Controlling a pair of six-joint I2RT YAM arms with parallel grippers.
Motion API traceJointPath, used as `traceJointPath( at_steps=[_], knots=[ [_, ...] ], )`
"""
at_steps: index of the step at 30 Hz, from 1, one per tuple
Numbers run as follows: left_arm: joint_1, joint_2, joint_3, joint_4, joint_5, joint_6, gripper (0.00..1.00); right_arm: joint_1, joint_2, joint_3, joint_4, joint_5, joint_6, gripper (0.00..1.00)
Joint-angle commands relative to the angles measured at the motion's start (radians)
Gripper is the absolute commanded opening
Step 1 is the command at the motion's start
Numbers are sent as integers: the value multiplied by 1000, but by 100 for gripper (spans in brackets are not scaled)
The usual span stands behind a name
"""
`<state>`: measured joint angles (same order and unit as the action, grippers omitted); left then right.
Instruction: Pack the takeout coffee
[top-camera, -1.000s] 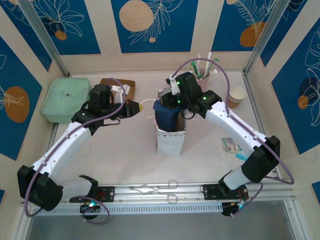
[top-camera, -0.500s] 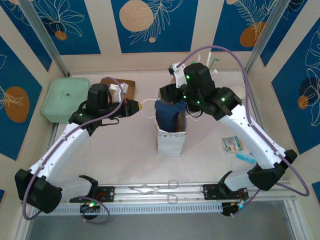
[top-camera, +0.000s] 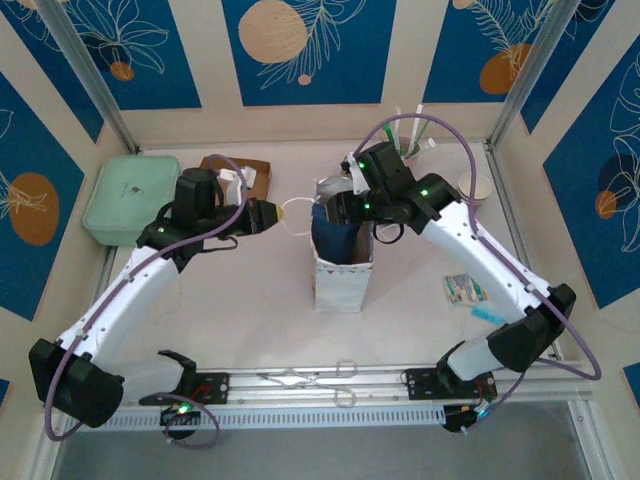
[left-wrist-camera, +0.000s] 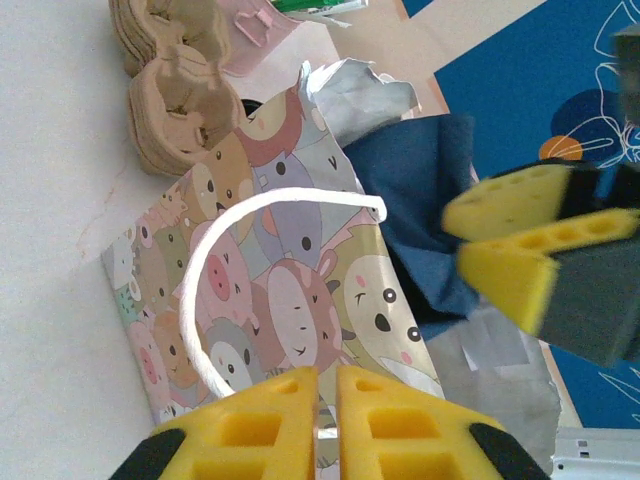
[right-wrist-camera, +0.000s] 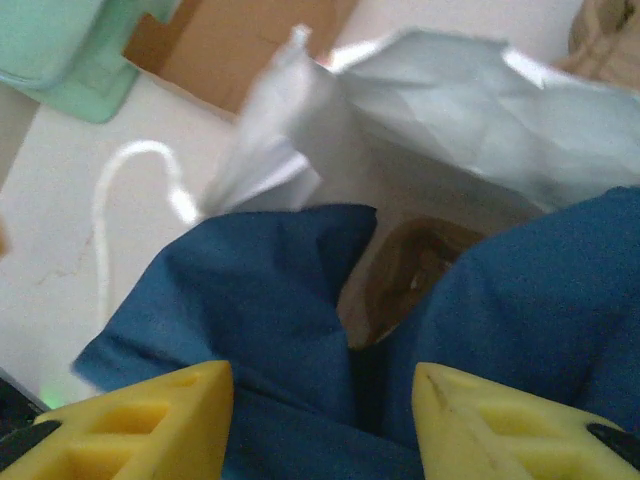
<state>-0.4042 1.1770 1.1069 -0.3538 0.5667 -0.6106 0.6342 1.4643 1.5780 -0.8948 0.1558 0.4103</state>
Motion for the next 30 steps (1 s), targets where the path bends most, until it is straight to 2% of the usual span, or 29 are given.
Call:
traceJointPath(
  at_steps=[1,8,15,18,23,26,30],
  knots=[
    [-1,-29,-10,0,-7,15,14,-42,30,-20,43,-84,46,50],
    [-1,-31,-19,18,-3,5,14,-65,101,49,83,-104,41,47],
    [-2,-45,-9,1,-13,20,15,-32,94,178,49,-81,16,48],
    [-1,-47,-1,-6,-16,29,21,-21,60,197,45,-75,6,52],
    [0,-55,21,-20,-29,46,32,-14,-23,191,66,-76,-10,65],
    [1,-67,37,-39,-53,76,41,-14,-67,188,61,-52,-21,68],
    [1,-75,56,-59,-68,100,61,-22,-104,188,42,-14,-33,70]
  ],
)
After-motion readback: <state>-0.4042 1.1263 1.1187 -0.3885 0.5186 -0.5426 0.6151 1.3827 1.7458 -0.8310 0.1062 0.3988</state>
